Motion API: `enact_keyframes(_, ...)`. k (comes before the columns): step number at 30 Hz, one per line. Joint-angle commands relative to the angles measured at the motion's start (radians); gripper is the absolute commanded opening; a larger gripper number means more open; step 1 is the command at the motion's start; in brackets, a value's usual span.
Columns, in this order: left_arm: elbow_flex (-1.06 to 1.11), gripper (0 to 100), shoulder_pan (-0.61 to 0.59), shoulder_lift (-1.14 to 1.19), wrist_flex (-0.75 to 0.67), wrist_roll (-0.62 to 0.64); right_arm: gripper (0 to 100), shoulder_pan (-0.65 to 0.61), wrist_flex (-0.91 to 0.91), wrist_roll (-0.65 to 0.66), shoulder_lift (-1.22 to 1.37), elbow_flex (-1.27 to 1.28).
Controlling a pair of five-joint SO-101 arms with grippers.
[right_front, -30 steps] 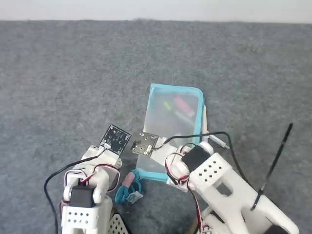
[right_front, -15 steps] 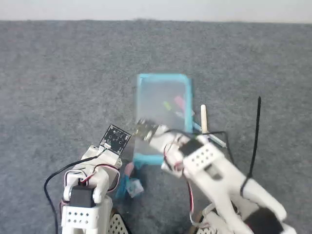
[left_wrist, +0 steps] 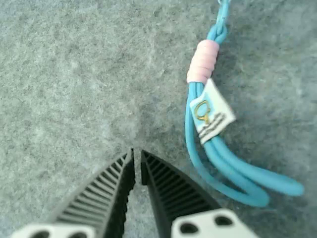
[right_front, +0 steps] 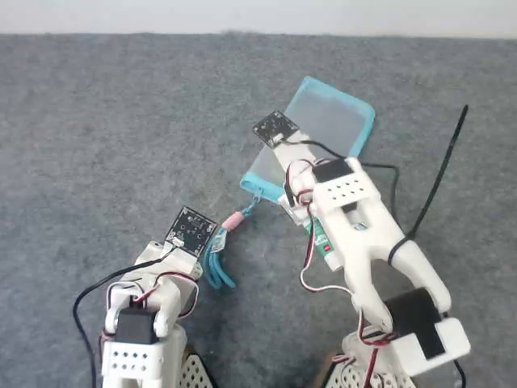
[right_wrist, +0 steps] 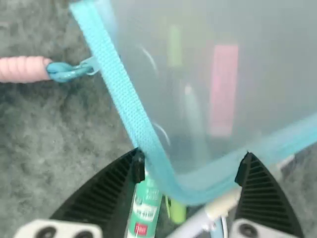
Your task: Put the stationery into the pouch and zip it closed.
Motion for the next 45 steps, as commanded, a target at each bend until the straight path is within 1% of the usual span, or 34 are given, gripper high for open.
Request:
enact_keyframes(1, -0.005, 2, -0.005, 0.014, 0.005, -0.003, 29.6, -0.015, 0.082, -0.094, -0.05, -0.092)
enact_keyframes(3, -0.005, 2, -0.005, 0.014, 0.005, -0.003, 29.6, -0.024, 0.09, -0.123, -0.081, -0.094)
enact_keyframes(7, -0.005, 2, -0.005, 0.014, 0.005, -0.003, 29.6, -0.062, 0.09, -0.13, -0.116, -0.087)
enact_keyframes(11, -0.005, 2, -0.005, 0.014, 0.005, -0.003, 29.6, -0.185, 0.088, -0.135, -0.117, -0.071)
enact_keyframes(13, -0.005, 2, -0.005, 0.014, 0.005, -0.003, 29.6, -0.263, 0.081, -0.206, -0.116, -0.071)
enact_keyframes(15, -0.005, 2, -0.005, 0.014, 0.005, -0.003, 29.6, -0.315, 0.073, -0.315, -0.116, -0.071)
enact_keyframes(19, -0.005, 2, -0.005, 0.014, 0.005, -0.003, 29.6, -0.325, 0.016, -0.491, -0.094, -0.069)
enact_keyframes(21, -0.005, 2, -0.005, 0.014, 0.005, -0.003, 29.6, -0.328, -0.01, -0.559, -0.058, -0.069)
enact_keyframes(25, -0.005, 2, -0.005, 0.014, 0.005, -0.003, 29.6, -0.331, -0.096, -0.661, 0.047, -0.072)
enact_keyframes(32, -0.005, 2, 0.002, 0.014, 0.005, -0.006, 29.6, -0.349, -0.217, -0.758, 0.162, -0.077)
enact_keyframes(35, -0.005, 2, -0.044, 0.014, 0.005, -0.003, 29.6, -0.366, -0.249, -0.786, 0.163, -0.077)
enact_keyframes(37, -0.005, 2, -0.126, 0.014, 0.005, -0.003, 29.6, -0.383, -0.275, -0.786, 0.163, -0.077)
enact_keyframes(40, -0.005, 2, -0.292, 0.014, 0.005, -0.003, 29.6, -0.417, -0.292, -0.786, 0.174, -0.077)
enact_keyframes(42, -0.005, 2, -0.364, 0.014, 0.005, -0.006, 29.6, -0.435, -0.294, -0.812, 0.174, -0.077)
enact_keyframes(45, -0.005, 2, -0.387, 0.014, 0.005, -0.006, 29.6, -0.437, -0.295, -0.873, 0.176, -0.077)
